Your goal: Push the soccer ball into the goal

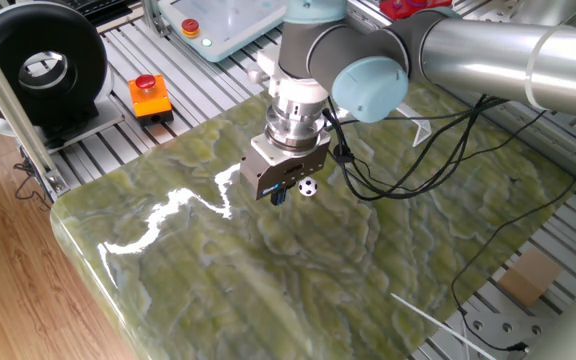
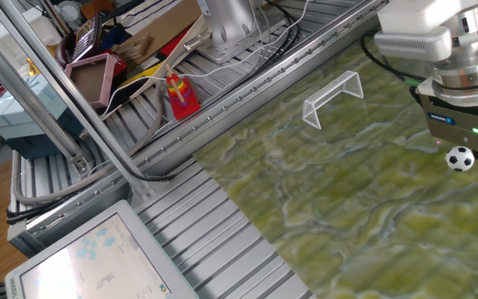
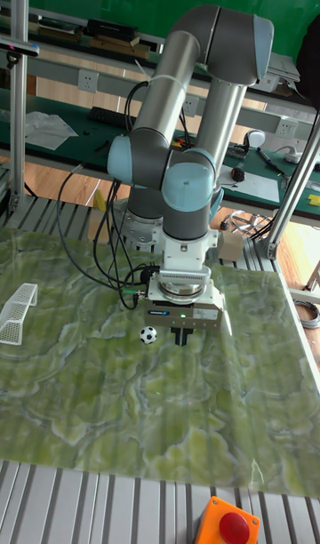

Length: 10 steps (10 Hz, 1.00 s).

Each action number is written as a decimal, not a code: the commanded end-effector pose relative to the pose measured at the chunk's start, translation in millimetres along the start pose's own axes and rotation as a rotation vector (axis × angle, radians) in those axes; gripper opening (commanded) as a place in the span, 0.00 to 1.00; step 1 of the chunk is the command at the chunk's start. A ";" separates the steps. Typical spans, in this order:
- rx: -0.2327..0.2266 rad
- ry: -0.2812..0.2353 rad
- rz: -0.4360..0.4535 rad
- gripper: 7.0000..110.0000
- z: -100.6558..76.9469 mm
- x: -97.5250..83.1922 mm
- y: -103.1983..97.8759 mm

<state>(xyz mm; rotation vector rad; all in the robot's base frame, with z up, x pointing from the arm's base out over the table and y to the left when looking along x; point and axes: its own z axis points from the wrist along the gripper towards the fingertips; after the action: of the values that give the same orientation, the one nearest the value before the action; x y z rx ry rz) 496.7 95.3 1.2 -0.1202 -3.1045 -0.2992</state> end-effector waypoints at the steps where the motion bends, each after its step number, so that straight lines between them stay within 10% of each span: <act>1: -0.018 0.001 0.009 0.00 1.5 0.6 -3.0; 6: 0.071 0.027 -0.095 0.00 -4.8 8.7 -28.5; 10: 0.031 0.034 -0.129 0.00 -3.0 13.4 -14.2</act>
<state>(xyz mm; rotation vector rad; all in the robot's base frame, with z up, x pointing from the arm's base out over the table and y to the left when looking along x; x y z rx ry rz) 483.8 75.3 -0.3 0.0513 -3.0904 -0.2205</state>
